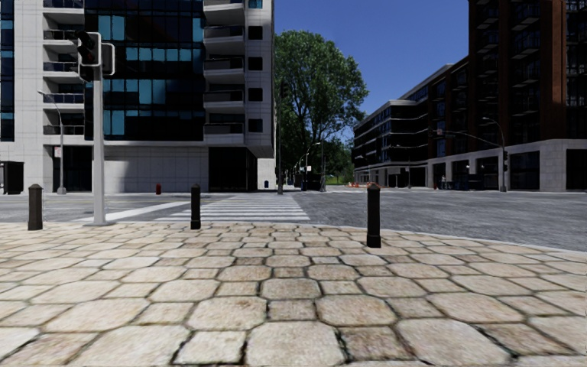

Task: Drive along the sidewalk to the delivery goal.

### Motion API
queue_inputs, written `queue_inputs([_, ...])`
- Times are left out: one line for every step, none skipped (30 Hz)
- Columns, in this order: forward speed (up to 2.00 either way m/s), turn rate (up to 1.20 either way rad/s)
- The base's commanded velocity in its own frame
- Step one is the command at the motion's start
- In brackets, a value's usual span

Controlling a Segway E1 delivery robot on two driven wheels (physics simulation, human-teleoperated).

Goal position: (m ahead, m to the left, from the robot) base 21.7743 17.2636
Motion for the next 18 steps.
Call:
queue_inputs([1.93,0.18])
queue_inputs([1.93,0.18])
queue_inputs([1.93,0.19])
queue_inputs([1.93,0.2])
queue_inputs([1.93,0.21])
queue_inputs([1.93,0.21])
queue_inputs([1.93,0.21])
queue_inputs([1.93,0.21])
queue_inputs([1.93,0.21])
queue_inputs([1.93,0.21])
queue_inputs([1.93,0.24])
queue_inputs([1.93,0.28])
queue_inputs([1.93,0.28])
queue_inputs([1.93,0.29])
queue_inputs([1.93,0.29])
queue_inputs([1.93,0.29])
queue_inputs([1.93,0.29])
queue_inputs([1.93,0.29])
